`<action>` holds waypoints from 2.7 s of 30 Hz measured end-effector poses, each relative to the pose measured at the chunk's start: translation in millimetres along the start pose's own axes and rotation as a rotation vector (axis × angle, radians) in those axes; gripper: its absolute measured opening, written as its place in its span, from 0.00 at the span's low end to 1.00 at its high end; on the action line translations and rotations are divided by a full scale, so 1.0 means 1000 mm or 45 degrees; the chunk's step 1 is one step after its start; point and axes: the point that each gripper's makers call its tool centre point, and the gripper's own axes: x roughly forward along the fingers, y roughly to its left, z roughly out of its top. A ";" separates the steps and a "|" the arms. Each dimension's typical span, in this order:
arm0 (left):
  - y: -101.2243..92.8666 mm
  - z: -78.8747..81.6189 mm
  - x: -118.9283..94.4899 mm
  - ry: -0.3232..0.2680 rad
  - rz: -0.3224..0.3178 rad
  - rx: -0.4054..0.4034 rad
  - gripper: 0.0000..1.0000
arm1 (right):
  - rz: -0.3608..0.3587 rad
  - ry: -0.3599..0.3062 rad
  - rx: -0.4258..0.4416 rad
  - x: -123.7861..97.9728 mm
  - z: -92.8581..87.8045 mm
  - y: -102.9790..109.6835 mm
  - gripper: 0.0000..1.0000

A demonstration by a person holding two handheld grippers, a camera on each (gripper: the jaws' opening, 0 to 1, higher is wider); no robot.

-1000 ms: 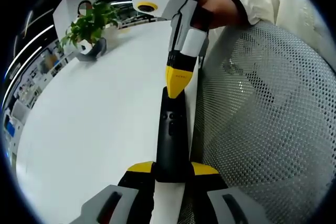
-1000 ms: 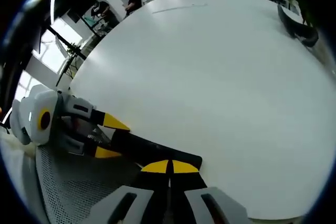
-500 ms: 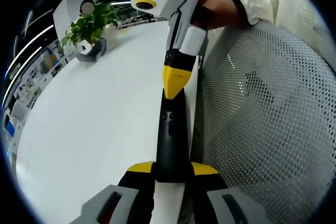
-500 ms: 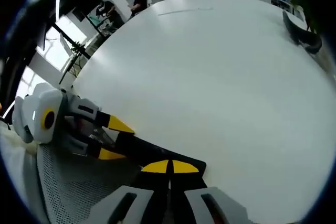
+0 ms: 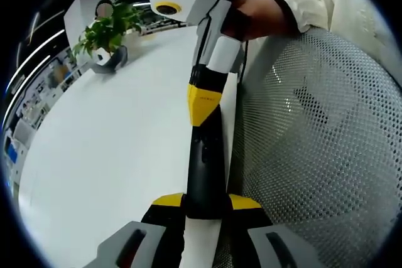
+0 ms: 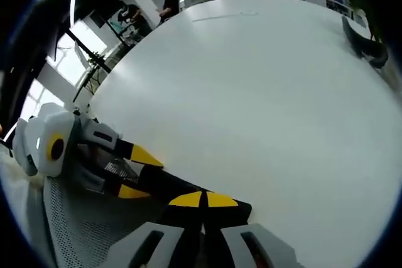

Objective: Press the specified remote control buttons in sequence, fully releasing each button before pressing the next.

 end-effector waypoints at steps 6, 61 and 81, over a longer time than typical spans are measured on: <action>0.001 0.000 0.000 -0.008 -0.004 -0.021 0.24 | 0.011 -0.025 0.038 -0.001 0.002 -0.003 0.00; 0.000 0.000 0.003 -0.008 -0.011 -0.022 0.24 | -0.016 0.005 -0.012 -0.002 -0.005 0.003 0.00; 0.000 0.001 0.001 -0.012 -0.011 -0.028 0.24 | 0.080 0.073 0.013 0.000 -0.012 0.017 0.00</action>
